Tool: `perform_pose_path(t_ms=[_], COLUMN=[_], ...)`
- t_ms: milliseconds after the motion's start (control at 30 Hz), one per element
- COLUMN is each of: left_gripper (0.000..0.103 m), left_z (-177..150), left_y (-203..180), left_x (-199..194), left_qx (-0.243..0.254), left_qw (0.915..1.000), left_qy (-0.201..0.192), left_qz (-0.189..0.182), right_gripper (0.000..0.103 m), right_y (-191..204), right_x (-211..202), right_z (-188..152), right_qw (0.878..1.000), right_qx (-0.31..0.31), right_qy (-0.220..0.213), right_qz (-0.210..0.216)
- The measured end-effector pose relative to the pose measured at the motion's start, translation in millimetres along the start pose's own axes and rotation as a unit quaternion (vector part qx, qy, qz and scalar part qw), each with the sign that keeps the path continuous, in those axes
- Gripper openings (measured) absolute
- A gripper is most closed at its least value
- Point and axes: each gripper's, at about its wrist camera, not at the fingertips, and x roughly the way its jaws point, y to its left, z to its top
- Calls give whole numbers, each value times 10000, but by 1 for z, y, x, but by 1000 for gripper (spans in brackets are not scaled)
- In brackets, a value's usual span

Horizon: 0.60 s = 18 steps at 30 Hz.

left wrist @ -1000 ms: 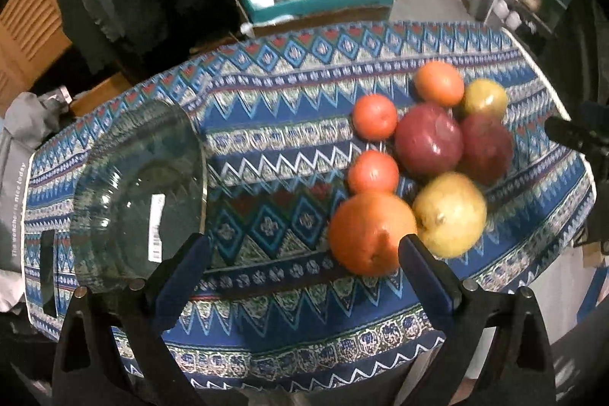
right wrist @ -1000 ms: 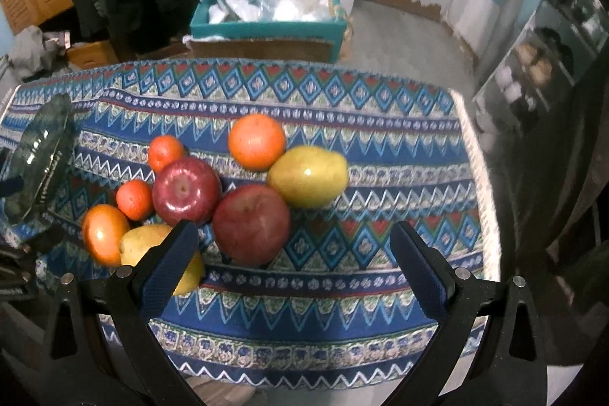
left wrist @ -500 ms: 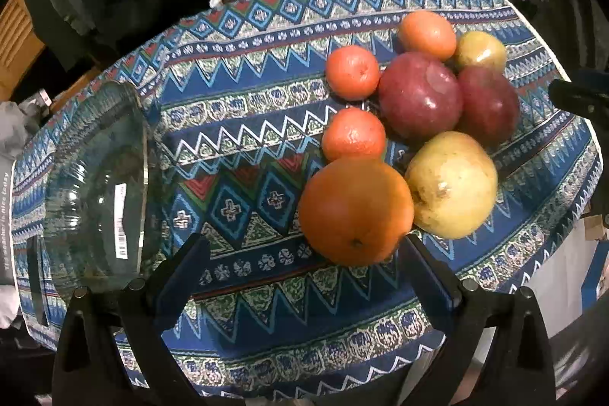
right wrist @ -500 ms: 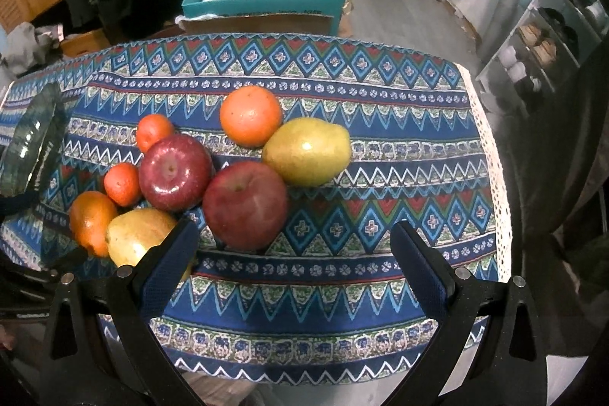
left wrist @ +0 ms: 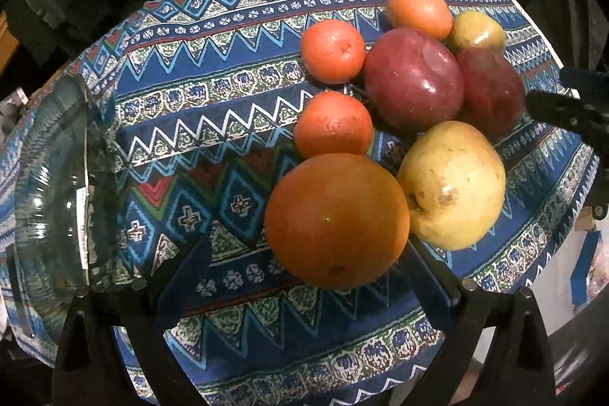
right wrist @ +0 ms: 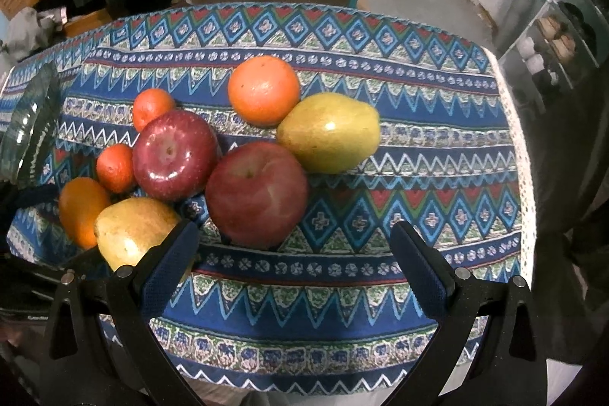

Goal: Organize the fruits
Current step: 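Move left tool to the large orange while right tool approaches the big red apple, then close left tool on the large orange while right tool closes on the red apple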

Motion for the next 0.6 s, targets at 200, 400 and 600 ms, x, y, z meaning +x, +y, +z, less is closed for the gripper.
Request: perform_pose_path(t_ms=[200, 400, 600], left_gripper=[69, 68, 68], left_z=[0, -1, 4], left_y=[1, -5, 18], left_x=[0, -1, -4], left_qx=[-59, 42, -283], left_qw=[9982, 9987, 9988], left_qy=[37, 13, -31], left_qz=[-602, -509, -392], right_gripper=[99, 97, 87], right_y=[4, 8, 13], right_x=[21, 38, 52], right_z=[7, 14, 20], right_qw=[9997, 9992, 9982], right_qx=[-40, -149, -156], right_qy=[214, 360, 505], right_qz=[101, 86, 297])
